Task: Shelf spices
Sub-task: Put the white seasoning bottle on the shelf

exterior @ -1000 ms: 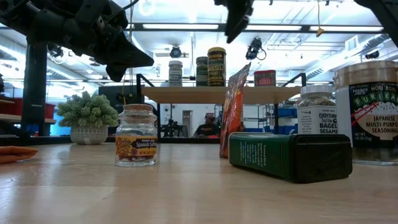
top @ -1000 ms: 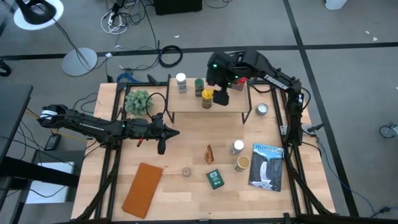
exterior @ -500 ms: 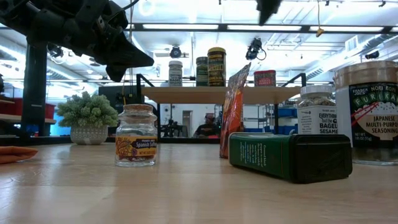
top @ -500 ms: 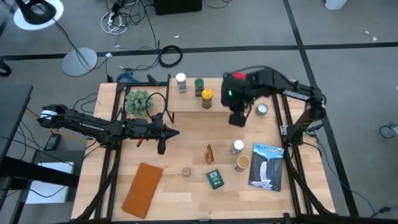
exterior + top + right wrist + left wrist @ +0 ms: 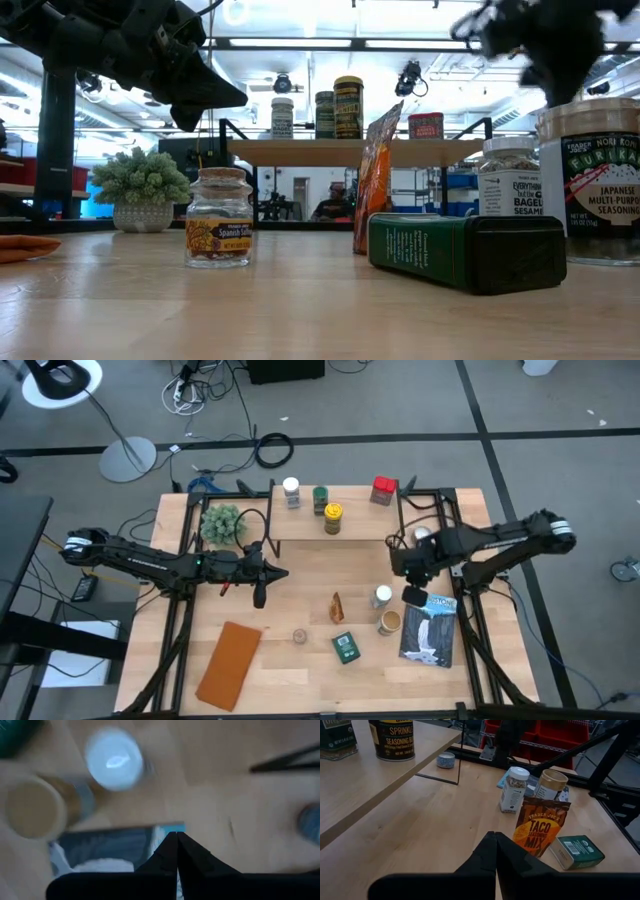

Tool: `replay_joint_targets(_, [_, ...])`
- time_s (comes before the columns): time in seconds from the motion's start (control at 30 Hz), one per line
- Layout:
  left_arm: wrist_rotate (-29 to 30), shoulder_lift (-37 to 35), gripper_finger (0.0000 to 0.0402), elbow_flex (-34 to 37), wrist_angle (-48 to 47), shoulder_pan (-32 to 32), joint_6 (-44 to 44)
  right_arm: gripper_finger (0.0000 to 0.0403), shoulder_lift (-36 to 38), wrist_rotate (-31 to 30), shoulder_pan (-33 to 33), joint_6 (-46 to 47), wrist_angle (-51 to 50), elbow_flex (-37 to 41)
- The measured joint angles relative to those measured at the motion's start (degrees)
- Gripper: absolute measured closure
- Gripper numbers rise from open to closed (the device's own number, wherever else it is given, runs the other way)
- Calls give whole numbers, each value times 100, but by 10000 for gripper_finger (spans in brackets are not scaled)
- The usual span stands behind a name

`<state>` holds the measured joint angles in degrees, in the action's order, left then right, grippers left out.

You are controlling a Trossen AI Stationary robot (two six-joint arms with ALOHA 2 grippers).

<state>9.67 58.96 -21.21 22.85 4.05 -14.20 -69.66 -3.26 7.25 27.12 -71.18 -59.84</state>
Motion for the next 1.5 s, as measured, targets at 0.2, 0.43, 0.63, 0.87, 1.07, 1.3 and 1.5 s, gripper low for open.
replay_joint_targets(0.2, [-2, 0, 396, 0, 1, 0, 0, 401, 145, 186, 89, 10, 841, 1146])
replay_joint_targets(0.43, [-1, 0, 396, 0, 1, -1, -1, 402, -154, 346, -21, -372, 2647, 1861])
replay_joint_targets(0.63, [-2, -1, 396, 0, 7, -1, -2, 402, -635, 585, -245, -593, 3361, 1863])
replay_joint_targets(0.87, [-2, 0, 396, 2, 18, 0, -2, 403, -1452, 1142, -325, -634, 4262, 1595])
replay_joint_targets(1.07, [-2, 0, 396, 2, 50, 0, -2, 403, -2214, 1059, -440, -979, 4461, 612])
replay_joint_targets(1.3, [-2, -1, 396, 2, 102, 0, -2, 403, -3119, 1059, -671, -1677, 4416, -744])
replay_joint_targets(1.5, [-2, 0, 396, 2, 172, -2, -2, 403, -3168, 821, -707, -1960, 3597, -1332])
